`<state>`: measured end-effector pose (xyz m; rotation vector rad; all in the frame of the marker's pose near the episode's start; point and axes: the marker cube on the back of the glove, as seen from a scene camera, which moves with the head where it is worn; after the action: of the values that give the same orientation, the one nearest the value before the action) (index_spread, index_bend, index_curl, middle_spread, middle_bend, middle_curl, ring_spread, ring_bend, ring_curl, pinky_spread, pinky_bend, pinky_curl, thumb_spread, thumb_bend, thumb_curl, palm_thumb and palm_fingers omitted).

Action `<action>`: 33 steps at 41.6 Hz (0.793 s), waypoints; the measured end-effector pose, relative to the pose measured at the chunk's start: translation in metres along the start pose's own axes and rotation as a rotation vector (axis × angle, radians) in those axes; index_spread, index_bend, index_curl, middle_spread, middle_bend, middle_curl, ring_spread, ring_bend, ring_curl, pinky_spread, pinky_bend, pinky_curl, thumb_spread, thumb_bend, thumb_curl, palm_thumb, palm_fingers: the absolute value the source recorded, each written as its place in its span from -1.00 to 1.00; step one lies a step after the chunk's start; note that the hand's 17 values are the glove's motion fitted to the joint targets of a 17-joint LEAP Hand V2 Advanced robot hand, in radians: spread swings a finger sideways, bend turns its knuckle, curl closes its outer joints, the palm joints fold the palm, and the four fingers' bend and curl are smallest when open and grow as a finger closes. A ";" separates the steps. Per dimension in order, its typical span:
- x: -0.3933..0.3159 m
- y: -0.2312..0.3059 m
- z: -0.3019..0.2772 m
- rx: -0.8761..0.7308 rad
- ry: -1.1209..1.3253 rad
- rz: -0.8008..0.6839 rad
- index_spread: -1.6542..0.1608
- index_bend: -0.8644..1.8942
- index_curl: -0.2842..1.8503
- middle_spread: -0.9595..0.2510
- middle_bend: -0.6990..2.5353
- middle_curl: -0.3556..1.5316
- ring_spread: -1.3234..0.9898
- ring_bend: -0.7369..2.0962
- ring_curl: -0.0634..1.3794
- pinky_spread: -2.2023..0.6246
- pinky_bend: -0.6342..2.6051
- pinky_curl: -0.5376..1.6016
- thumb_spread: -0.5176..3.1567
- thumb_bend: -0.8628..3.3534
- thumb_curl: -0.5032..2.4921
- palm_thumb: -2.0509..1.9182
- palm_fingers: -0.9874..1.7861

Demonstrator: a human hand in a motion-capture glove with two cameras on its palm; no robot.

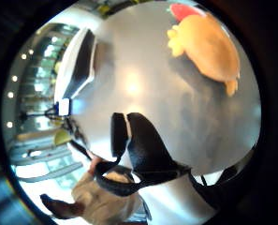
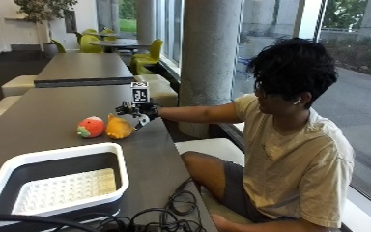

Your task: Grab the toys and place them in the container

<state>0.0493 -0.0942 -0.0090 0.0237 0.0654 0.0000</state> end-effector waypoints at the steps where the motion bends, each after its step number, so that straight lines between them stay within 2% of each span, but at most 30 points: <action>1: 0.002 -0.008 0.002 0.007 -0.018 0.010 0.55 -0.33 -0.59 0.56 -0.50 -0.53 0.14 -0.36 -0.81 0.57 -0.15 -0.23 -0.13 -0.62 -0.62 -0.01 -0.50; 12: 0.025 -0.061 0.022 -0.017 0.009 0.151 0.54 -0.36 -0.62 0.60 -0.46 -0.46 0.15 -0.36 -0.76 0.59 -0.05 -0.17 -0.07 -0.59 -0.57 0.05 -0.45; 21: 0.032 -0.081 0.045 -0.078 0.129 0.220 0.51 -0.32 -0.64 0.63 -0.50 -0.44 0.15 -0.26 -0.67 0.59 0.09 -0.12 -0.08 -0.59 -0.53 0.08 -0.37; 26: 0.034 -0.089 0.057 -0.070 -0.023 0.203 0.50 -0.25 -0.60 0.64 -0.52 -0.46 0.15 -0.24 -0.64 0.58 0.14 -0.10 -0.08 -0.59 -0.52 0.10 -0.34; 32: 0.027 -0.089 0.044 0.020 -0.129 0.190 0.49 -0.14 -0.55 0.59 -0.48 -0.46 0.10 -0.06 -0.56 0.49 0.09 -0.14 0.01 -0.53 -0.47 0.21 -0.09; 33: 0.024 -0.088 0.038 0.032 -0.131 0.185 0.49 -0.15 -0.55 0.57 -0.47 -0.46 0.07 -0.01 -0.53 0.46 0.10 -0.14 0.02 -0.51 -0.46 0.24 0.00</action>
<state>0.0762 -0.1830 0.0254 0.0618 -0.0683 0.1821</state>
